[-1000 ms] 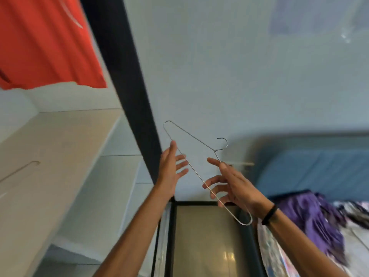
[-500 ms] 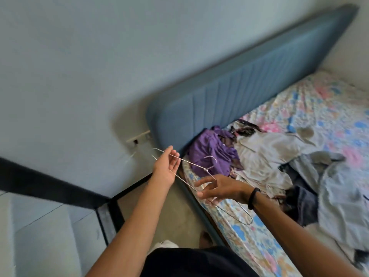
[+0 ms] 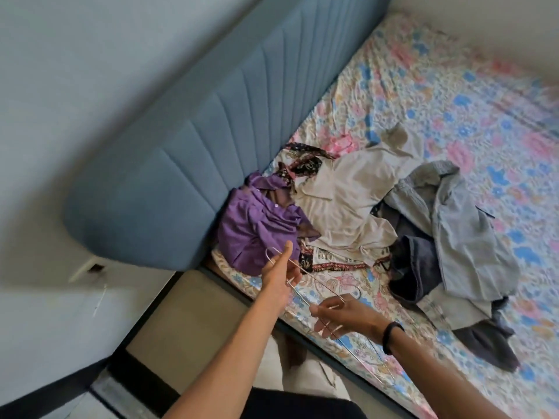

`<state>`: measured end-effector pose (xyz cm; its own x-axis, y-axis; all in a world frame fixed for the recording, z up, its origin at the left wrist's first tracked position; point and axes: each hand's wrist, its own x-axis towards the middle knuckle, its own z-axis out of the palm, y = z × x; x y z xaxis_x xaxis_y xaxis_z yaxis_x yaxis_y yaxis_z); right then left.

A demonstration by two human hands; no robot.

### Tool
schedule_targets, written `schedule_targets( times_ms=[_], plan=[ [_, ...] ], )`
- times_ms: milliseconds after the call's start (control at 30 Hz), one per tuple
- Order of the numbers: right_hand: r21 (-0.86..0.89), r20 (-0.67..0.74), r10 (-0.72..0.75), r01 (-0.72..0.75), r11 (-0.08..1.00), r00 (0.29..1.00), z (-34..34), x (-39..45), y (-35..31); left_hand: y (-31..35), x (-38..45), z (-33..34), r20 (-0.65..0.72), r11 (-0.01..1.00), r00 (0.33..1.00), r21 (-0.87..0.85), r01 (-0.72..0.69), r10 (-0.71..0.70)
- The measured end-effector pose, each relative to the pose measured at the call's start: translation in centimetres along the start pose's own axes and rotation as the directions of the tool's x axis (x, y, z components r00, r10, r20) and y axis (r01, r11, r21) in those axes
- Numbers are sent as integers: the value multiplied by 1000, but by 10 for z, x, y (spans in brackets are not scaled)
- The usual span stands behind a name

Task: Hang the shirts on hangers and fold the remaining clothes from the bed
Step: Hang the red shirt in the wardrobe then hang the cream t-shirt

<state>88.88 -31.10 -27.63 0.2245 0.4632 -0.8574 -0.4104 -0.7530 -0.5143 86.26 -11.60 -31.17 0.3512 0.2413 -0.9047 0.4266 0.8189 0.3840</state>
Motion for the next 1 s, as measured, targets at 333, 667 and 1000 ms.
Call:
schedule_targets(
  times_ms=[333, 667, 1000],
  plan=[
    [-352, -112, 333, -351, 868, 936, -86, 68, 106, -15, 136, 26, 186, 342, 954, 903, -260, 234],
    [-285, -412, 375, -508, 813, 830, -173, 84, 186, -80, 205, 136, 780, -499, 625, 537, -680, -12],
    [-268, -692, -11, -242, 933, 722, -211, 117, 125, -125, 209, 190, 759, -433, 601, 643, -632, 250]
  ],
)
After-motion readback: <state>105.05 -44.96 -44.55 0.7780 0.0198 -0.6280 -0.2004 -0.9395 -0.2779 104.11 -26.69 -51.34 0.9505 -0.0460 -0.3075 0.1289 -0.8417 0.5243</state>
